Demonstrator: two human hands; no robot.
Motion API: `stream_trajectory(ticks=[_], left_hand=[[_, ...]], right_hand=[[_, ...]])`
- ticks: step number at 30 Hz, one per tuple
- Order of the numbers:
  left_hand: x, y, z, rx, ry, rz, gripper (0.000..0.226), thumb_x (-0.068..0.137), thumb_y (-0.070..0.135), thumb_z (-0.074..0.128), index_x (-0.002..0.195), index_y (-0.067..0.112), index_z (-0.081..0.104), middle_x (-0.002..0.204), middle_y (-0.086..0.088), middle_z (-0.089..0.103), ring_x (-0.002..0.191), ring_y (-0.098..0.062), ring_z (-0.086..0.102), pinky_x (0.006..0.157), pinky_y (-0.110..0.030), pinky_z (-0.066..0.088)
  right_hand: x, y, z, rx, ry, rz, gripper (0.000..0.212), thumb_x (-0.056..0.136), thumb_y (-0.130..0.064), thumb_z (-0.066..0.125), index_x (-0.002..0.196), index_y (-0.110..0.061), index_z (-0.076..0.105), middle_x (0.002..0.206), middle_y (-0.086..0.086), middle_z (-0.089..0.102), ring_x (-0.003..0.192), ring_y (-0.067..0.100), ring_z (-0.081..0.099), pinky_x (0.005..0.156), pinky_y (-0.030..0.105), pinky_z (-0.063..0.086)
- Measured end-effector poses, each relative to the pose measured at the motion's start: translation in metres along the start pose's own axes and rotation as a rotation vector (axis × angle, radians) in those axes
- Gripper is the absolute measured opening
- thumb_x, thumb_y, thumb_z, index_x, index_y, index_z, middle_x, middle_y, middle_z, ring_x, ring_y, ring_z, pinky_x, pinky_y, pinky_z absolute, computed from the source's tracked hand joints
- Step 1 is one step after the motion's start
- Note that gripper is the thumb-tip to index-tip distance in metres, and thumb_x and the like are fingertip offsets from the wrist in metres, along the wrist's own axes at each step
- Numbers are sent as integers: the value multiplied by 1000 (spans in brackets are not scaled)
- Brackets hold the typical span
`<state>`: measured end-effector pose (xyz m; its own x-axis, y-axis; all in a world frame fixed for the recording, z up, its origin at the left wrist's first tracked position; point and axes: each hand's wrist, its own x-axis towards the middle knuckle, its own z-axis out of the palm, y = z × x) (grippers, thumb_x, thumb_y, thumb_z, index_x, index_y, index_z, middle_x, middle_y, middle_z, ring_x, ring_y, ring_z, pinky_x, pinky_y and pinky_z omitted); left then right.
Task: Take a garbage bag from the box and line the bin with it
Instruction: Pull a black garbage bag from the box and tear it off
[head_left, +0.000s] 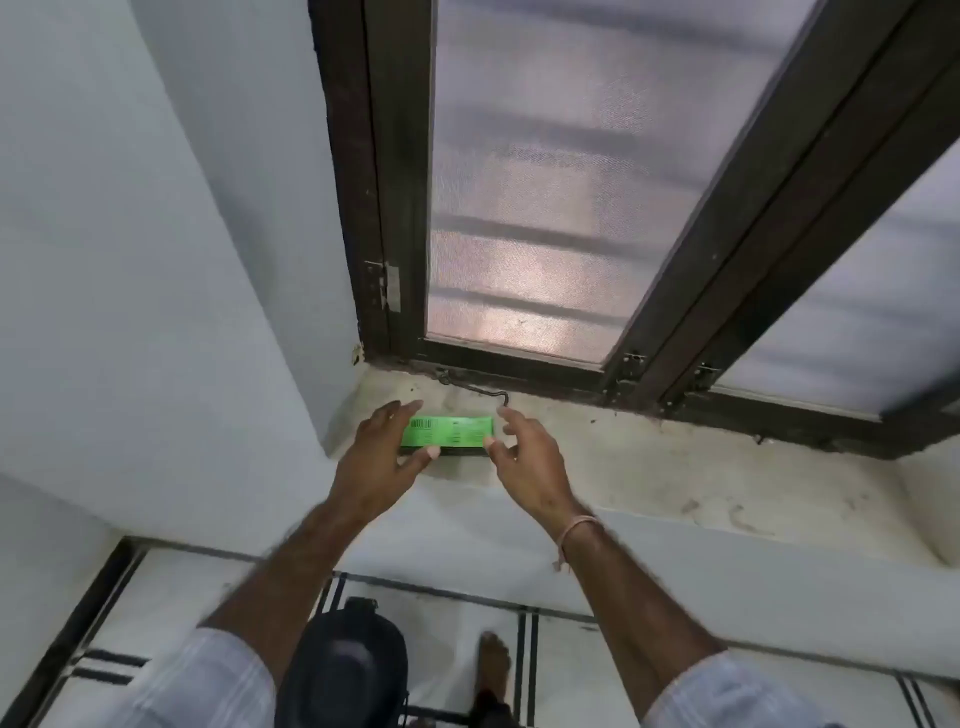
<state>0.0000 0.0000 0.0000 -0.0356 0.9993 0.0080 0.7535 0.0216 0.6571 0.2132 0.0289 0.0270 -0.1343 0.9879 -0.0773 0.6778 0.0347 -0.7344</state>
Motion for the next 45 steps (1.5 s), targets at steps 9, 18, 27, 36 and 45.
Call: stream_trajectory(ticks=[9,18,27,36,45], left_hand=[[22,5,25,-64,2,-152,55,82,34,73,135,26,61,128,-4,52,115,-24,54,92,-33,49],[6,28,11,-405,176,-194,50,79,28,73,128,22,65,123,1,60,113,3,57,91,-8,44],[4,42,-3,-542,224,-218,49,81,32,72,129,29,64,129,8,60,117,1,57,90,-14,48],[-5,46,-19,-485,233,-114,46,81,29,72,127,30,64,125,8,61,117,-2,57,88,-16,51],[-11,45,-26,-502,216,-76,48,82,30,72,129,24,65,126,5,63,118,-5,59,87,-21,55]], right_hand=[[44,38,8,130,-192,-23,37,93,-19,74,128,-21,64,117,4,66,106,21,68,94,41,59],[48,43,-34,564,-262,0,28,87,-20,82,90,-15,54,89,0,62,84,15,64,74,34,60],[35,24,-51,227,155,-352,13,89,-24,80,100,-24,73,104,-11,69,101,9,60,82,20,46],[20,18,-44,378,-154,-289,39,94,-21,73,133,-21,68,113,-4,57,96,9,63,79,22,55],[6,8,-52,443,39,-277,11,89,-14,80,96,-15,72,101,0,66,91,12,68,79,22,57]])
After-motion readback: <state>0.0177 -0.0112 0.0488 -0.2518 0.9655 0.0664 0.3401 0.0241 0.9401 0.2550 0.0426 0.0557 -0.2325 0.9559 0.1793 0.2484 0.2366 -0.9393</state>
